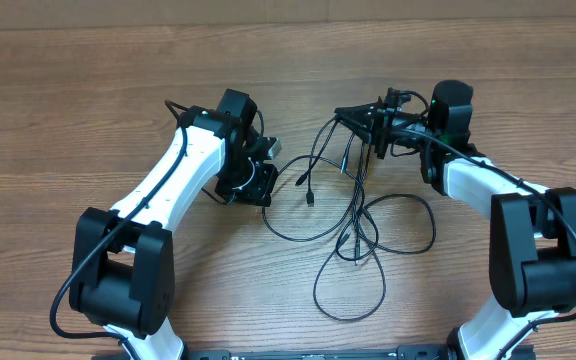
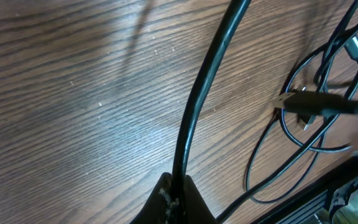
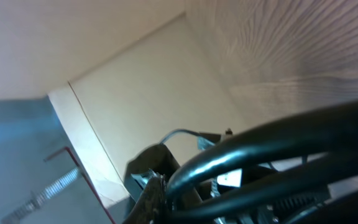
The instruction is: Untangle cables
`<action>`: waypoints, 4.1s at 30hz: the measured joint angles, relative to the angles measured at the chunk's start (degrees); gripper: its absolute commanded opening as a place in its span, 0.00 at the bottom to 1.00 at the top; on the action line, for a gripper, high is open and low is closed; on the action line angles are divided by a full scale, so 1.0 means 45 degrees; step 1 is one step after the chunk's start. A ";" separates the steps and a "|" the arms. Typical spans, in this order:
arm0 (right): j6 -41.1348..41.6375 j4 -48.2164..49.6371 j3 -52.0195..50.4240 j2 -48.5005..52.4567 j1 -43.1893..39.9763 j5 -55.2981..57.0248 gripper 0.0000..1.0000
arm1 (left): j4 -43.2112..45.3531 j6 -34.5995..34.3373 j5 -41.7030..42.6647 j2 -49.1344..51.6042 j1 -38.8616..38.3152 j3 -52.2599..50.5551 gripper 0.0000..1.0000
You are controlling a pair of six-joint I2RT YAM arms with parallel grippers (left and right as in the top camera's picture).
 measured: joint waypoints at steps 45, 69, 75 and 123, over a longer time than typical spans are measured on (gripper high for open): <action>-0.2861 -1.2852 0.0024 -0.0136 -0.4561 0.7708 0.04 | 0.1253 -0.1107 -0.2040 0.0010 -0.0185 -0.1855 0.04; -0.4702 -1.6791 0.0602 -0.1015 -0.4318 1.3644 0.04 | 0.1851 0.2778 0.8427 -0.0831 0.3648 -0.1175 0.04; -0.6353 -1.6432 0.0602 -0.1005 -0.3687 1.3085 0.14 | 0.2195 0.2195 0.9024 -0.0967 0.5547 -0.1112 0.04; -1.4634 -1.9885 0.4993 -0.0306 -0.3152 1.2774 1.00 | 0.4629 -0.3526 -0.1972 -0.0967 -0.4872 -0.1098 0.28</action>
